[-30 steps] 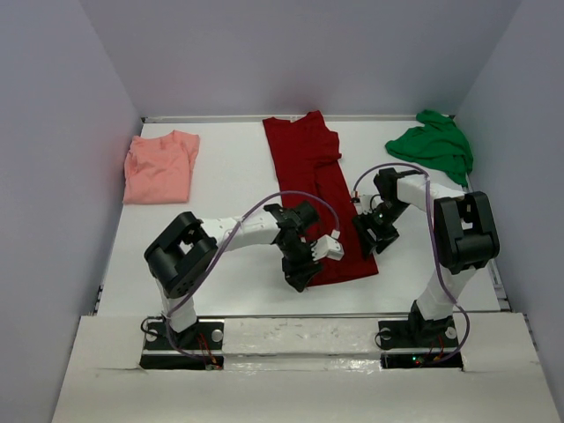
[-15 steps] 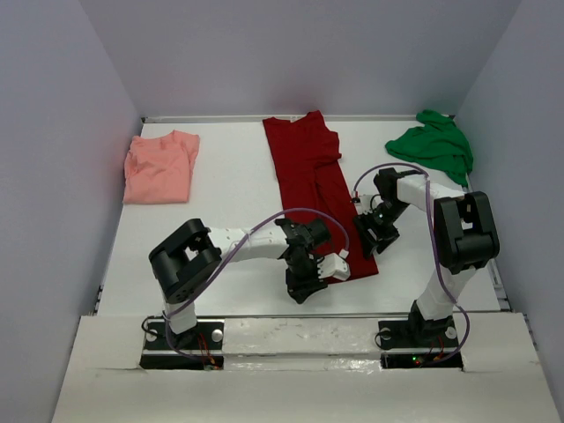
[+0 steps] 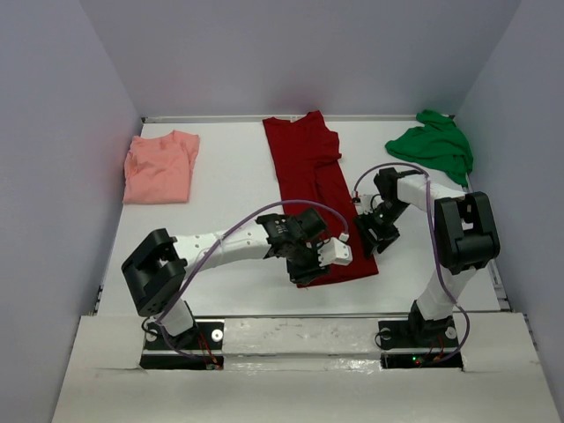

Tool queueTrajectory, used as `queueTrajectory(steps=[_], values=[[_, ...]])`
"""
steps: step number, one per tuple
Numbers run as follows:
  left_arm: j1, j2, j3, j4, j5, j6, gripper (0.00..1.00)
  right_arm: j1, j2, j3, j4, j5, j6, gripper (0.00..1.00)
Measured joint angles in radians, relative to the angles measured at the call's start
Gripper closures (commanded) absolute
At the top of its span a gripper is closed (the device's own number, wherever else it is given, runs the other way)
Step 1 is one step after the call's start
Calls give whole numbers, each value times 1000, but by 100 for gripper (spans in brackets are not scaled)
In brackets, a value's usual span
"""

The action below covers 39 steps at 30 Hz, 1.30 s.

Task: Fold and stack the t-shirts
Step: Fold the tshirt

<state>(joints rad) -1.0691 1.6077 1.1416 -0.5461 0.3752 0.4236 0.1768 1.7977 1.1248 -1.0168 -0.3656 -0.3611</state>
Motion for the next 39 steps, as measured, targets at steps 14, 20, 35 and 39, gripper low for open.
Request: queueTrajectory(steps=[14, 20, 35, 39], values=[[-50, 0, -98, 89, -165, -11, 50, -7, 0, 0, 0, 0, -1, 37], [-50, 40, -116, 144, -247, -14, 50, -7, 0, 0, 0, 0, -1, 37], [-92, 100, -120, 166, -261, -13, 40, -24, 0, 0, -2, 5, -6, 30], [-95, 100, -119, 164, -257, -13, 34, -26, 0, 0, -4, 7, -6, 30]])
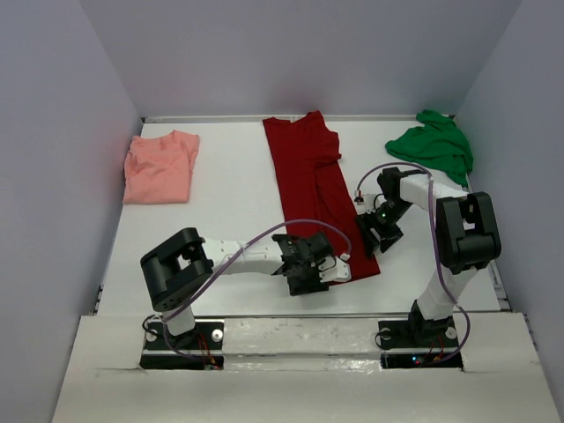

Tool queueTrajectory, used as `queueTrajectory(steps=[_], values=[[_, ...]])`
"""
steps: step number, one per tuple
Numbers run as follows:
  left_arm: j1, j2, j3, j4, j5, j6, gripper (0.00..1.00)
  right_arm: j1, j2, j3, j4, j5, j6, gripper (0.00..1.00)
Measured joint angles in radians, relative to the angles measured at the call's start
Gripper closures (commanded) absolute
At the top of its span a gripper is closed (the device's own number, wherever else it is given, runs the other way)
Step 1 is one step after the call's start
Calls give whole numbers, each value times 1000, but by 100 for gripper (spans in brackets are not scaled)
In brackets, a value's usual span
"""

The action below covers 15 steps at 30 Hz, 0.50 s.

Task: Fold and stack the t-shirts
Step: Fold the tshirt

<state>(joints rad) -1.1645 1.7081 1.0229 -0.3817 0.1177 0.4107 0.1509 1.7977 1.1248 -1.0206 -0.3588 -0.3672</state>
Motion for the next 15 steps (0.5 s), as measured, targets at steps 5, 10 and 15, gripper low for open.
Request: queueTrajectory(steps=[5, 10, 15], values=[[-6, 0, 0, -11, 18, 0, 27, 0, 0, 0, 0, 0, -1, 30], [-7, 1, 0, -15, 34, 1, 39, 0, 0, 0, 0, 0, -1, 30], [-7, 24, 18, -12, 3, 3, 55, 0, 0, 0, 0, 0, -1, 30]])
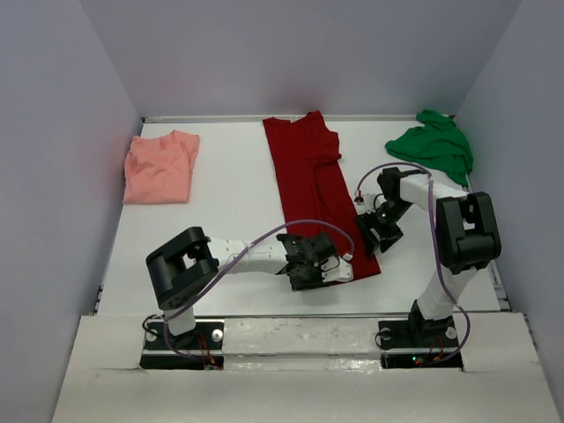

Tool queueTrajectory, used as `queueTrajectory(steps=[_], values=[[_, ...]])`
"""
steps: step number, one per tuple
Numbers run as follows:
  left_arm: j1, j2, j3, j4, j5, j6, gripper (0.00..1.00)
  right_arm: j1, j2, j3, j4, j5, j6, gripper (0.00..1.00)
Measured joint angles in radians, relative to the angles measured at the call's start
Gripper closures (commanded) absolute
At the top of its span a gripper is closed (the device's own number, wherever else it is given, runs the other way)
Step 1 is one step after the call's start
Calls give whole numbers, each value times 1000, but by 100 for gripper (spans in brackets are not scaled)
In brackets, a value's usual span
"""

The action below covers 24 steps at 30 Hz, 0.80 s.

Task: Fold and stack the t-shirts
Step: Fold the tshirt

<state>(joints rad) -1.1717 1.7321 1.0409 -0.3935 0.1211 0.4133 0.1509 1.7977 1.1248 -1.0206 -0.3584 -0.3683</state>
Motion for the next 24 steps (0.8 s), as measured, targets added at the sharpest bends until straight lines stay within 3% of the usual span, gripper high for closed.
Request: queueTrajectory(steps=[4, 5, 7, 8, 9, 24], values=[[-1, 33, 39, 2, -39, -12, 68, 0, 0, 0, 0, 0, 0, 30], [-2, 45, 51, 2, -51, -16, 76, 0, 0, 0, 0, 0, -1, 30], [-6, 60, 67, 3, -74, -22, 83, 0, -1, 0, -1, 0, -2, 31], [-11, 66, 75, 3, -86, -23, 95, 0, -2, 0, -1, 1, -3, 31], [-14, 69, 79, 3, -93, -23, 99, 0, -2, 0, -1, 3, -5, 31], [-39, 77, 85, 8, -176, -32, 100, -8, -5, 19, -103, 11, -29, 35]])
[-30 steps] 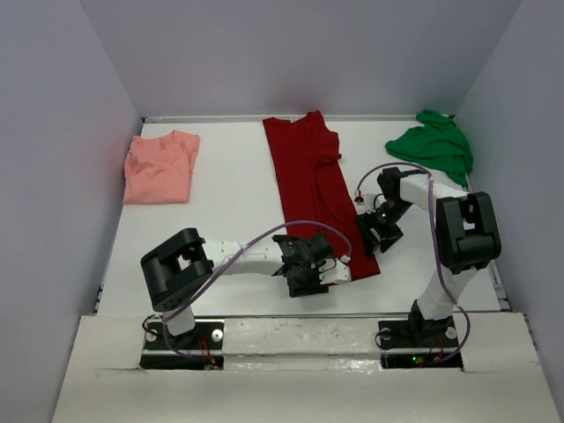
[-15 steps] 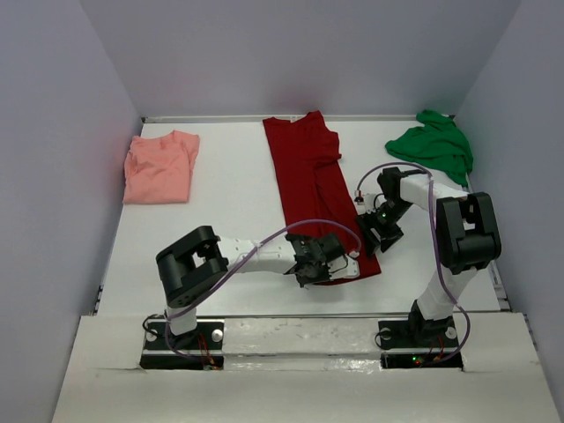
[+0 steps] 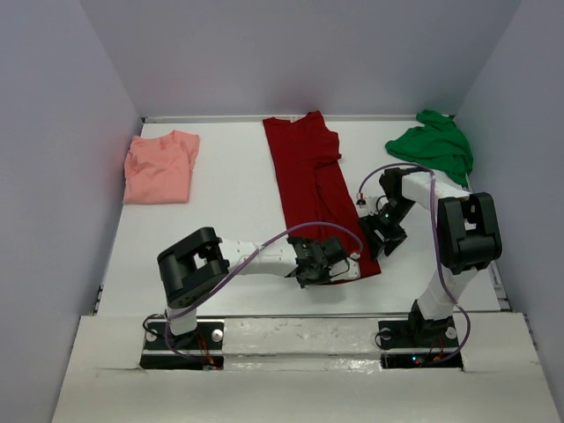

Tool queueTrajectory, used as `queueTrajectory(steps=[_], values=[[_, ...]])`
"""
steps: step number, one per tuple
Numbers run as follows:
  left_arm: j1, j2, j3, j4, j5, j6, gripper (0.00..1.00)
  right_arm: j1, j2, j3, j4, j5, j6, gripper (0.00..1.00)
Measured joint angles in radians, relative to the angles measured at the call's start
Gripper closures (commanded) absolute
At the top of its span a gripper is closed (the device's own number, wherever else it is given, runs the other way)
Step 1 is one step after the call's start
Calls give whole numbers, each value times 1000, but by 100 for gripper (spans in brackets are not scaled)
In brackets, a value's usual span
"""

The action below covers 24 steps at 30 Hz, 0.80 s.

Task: Fold and stack the t-shirts
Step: Fold the tshirt

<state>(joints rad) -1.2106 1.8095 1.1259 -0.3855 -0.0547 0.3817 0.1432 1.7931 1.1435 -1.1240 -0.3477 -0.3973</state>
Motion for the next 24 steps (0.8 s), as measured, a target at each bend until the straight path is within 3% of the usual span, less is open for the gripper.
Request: queueTrajectory(steps=[16, 24], values=[[8, -43, -59, 16, -58, -1, 100, 0, 1, -19, -76, -30, -25, 45], [48, -46, -60, 17, -57, -2, 100, 0, 78, -27, -58, -83, -40, 51]])
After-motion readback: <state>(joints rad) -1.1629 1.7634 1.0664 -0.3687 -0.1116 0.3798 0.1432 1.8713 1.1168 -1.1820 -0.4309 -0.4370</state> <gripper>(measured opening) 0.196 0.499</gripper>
